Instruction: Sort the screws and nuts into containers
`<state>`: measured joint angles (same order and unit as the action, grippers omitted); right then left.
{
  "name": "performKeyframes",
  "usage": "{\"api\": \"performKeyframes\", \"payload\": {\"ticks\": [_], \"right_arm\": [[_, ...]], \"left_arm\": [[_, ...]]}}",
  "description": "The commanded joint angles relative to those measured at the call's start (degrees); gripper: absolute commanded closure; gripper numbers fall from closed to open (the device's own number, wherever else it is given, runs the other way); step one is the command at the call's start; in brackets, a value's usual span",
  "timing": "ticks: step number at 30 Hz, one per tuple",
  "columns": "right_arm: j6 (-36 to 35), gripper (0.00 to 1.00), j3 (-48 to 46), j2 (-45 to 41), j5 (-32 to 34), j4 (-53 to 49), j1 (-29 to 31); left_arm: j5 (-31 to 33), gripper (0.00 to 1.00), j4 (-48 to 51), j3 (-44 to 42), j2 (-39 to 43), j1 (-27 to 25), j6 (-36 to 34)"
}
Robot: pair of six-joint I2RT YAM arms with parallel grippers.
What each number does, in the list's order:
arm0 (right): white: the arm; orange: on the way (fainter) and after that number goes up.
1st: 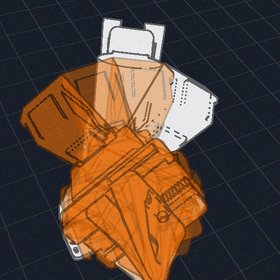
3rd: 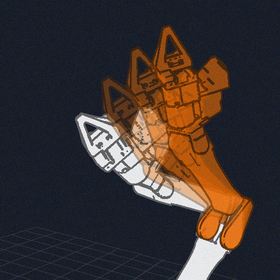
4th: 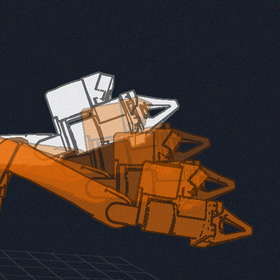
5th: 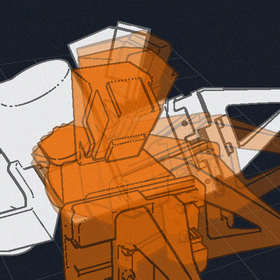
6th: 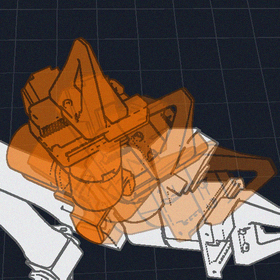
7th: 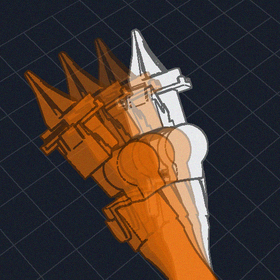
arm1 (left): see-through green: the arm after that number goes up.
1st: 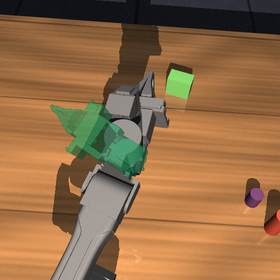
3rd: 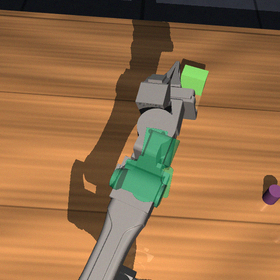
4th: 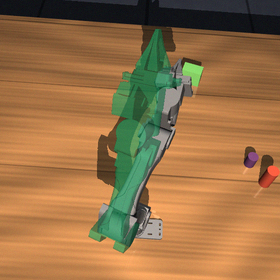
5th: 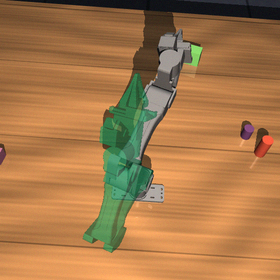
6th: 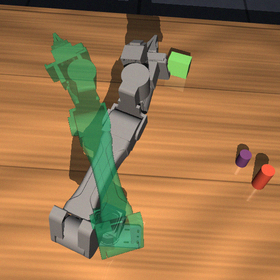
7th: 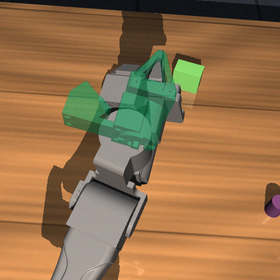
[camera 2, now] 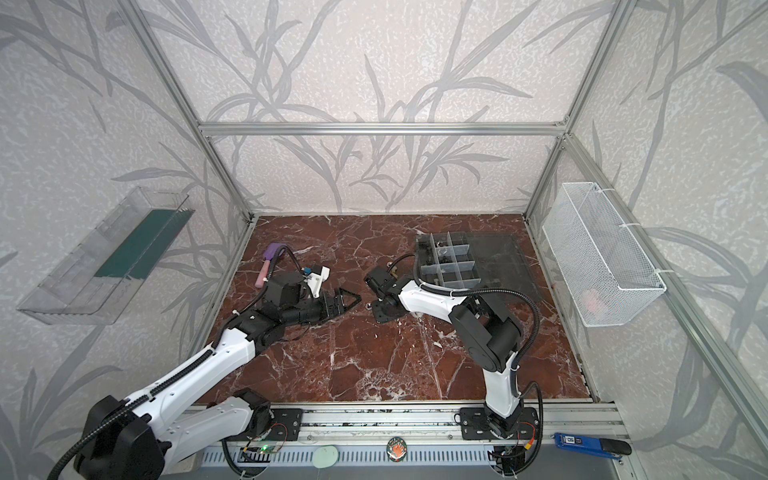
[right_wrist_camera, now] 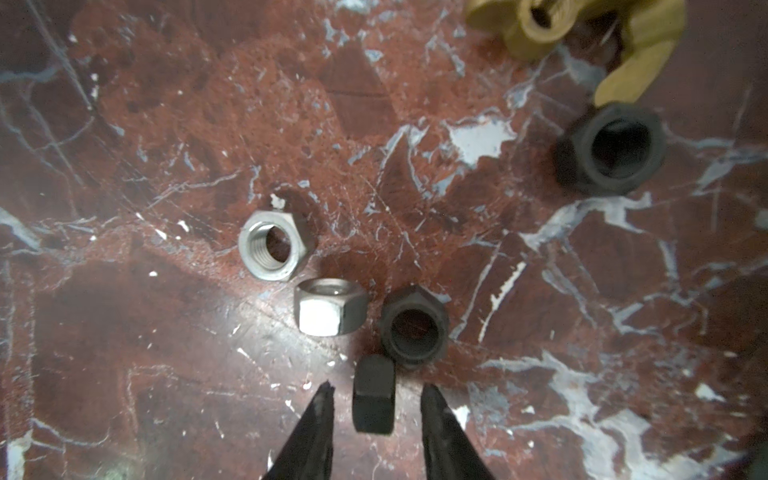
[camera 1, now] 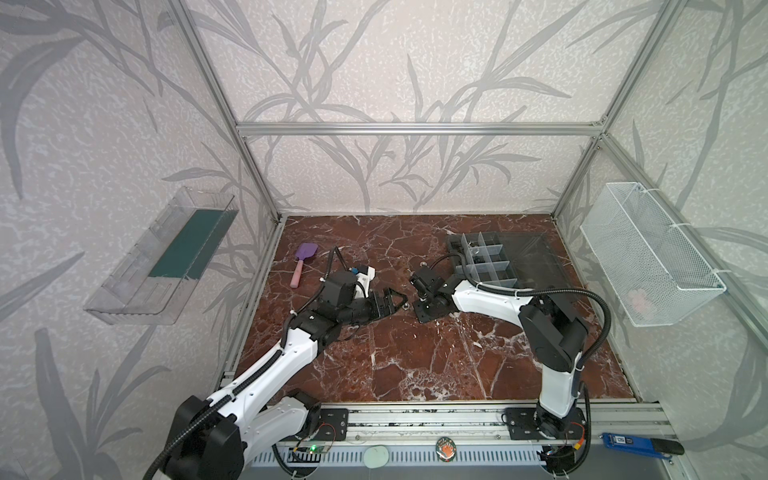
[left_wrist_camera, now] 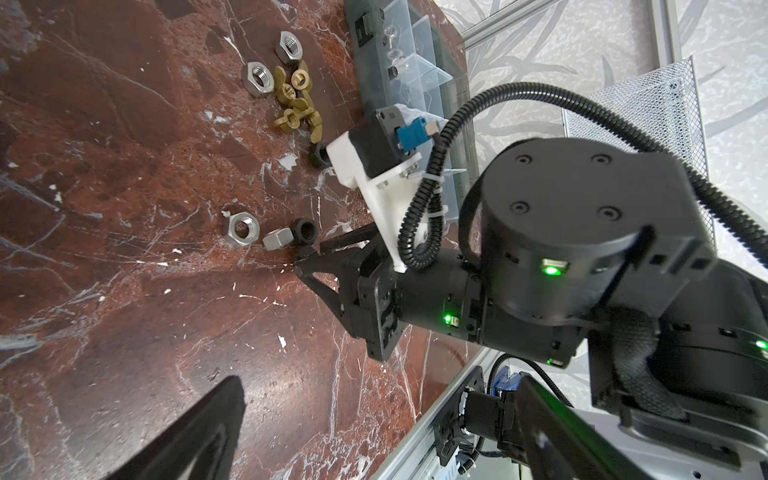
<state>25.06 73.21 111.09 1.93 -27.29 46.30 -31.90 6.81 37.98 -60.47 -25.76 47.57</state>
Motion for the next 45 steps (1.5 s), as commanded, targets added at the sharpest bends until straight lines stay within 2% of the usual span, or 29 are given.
{"api": "performKeyframes", "payload": {"ticks": [1,10,18,25,32,37,40,45], "right_arm": [[0.3,0.69,0.8,1.1,0.5,0.3,0.2],[0.3,0.84,0.8,0.4,0.9,0.1,0.2],[-0.8,0.88,1.0,-4.3,2.7,-2.5,0.0],[-2.2,0.89,1.8,-9.2,3.5,-4.8,-2.6],[-4.8,0.89,3.0,-14.9,5.6,-7.8,-10.3],[-5.8,0.9,2.0,-17.4,4.3,-7.0,-19.2],[-6.0,0.9,1.0,-17.0,3.9,-5.5,-24.5],[-5.8,0.9,1.3,-13.6,2.5,-3.8,-29.4]], "left_arm": [[-0.6,0.01,-1.3,-0.4,0.8,0.3,0.0],[-0.5,0.01,-0.9,-1.2,1.2,0.3,-0.2],[-0.2,0.01,-0.3,-0.1,0.7,0.3,-0.6],[-0.6,0.01,-0.5,2.5,-1.2,0.3,-1.0],[-1.1,0.01,0.1,8.0,-5.2,-1.0,-2.2],[-0.8,0.01,-0.7,11.7,-8.7,-2.9,-2.2],[-0.5,0.01,-1.7,13.1,-10.5,-4.1,-1.9],[-0.2,0.01,-2.3,14.7,-12.6,-5.5,-1.6]]}}
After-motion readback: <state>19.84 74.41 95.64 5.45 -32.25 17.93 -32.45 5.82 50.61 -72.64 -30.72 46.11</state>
